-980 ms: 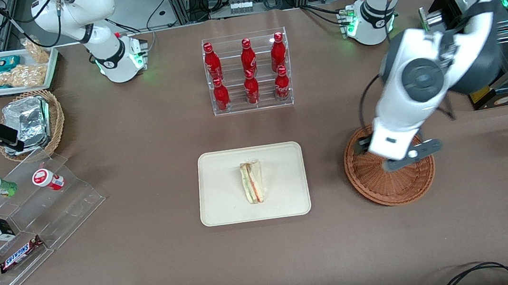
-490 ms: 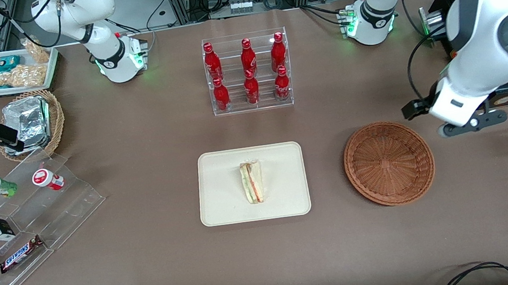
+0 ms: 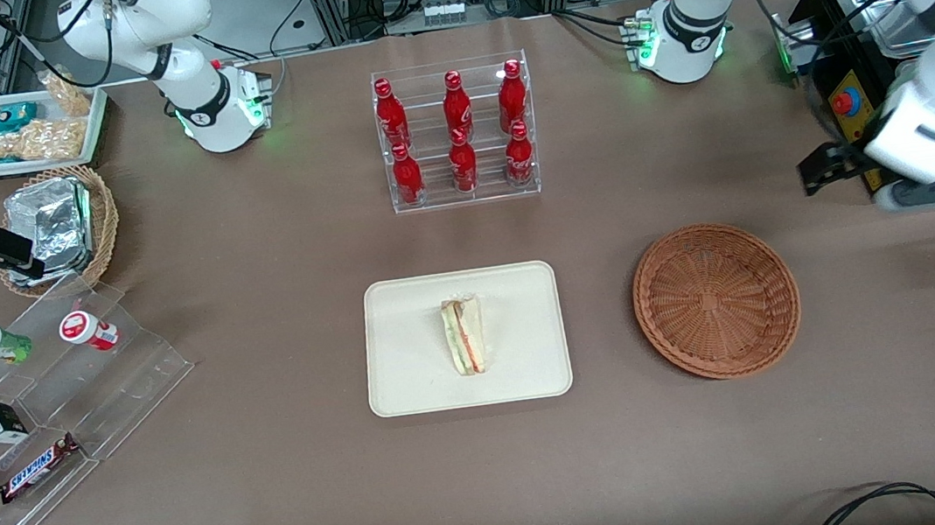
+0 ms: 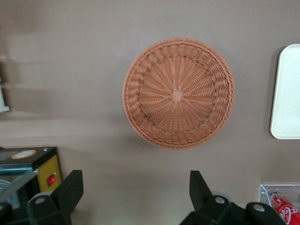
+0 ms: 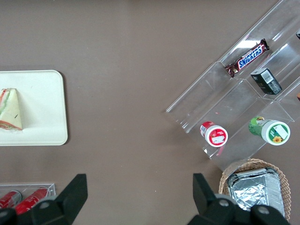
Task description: Place sandwich from basket to tray
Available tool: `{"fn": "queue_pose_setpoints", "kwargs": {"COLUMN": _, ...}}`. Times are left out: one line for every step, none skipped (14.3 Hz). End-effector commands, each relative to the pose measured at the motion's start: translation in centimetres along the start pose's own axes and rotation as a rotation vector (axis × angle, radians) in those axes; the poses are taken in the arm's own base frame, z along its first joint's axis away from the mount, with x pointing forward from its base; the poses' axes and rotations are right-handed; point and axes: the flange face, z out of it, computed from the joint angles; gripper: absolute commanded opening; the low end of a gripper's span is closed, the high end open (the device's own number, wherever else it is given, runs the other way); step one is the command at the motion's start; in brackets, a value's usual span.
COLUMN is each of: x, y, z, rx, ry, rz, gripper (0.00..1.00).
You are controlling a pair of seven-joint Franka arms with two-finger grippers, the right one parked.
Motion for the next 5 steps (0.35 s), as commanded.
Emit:
{"fn": "queue_pose_setpoints", "kwargs": {"x": -0.45, "y": -1.61, "z": -2.71, "rx": -0.016, "ry": 0.054, "rz": -0.002, "gripper": 1.00}}
{"fn": "queue_pose_setpoints", "kwargs": {"x": -0.40, "y": -2.07, "z": -3.15, "rx": -0.016, "ry": 0.064, "rz": -0.010, "gripper": 1.00}}
{"fn": "queue_pose_setpoints", "kwargs": {"x": -0.40, "y": -2.07, "z": -3.22, "rx": -0.026, "ry": 0.066, "rz": -0.013, "gripper": 1.00}}
{"fn": "queue_pose_setpoints", "kwargs": {"x": -0.40, "y": -1.92, "z": -3.23, "rx": -0.041, "ry": 0.065, "rz": -0.013, "gripper": 1.00}}
{"fn": "queue_pose_setpoints", "kwargs": {"x": -0.32, "y": -1.94, "z": -3.05, "rx": -0.047, "ry": 0.061, "rz": -0.020, "gripper": 1.00}}
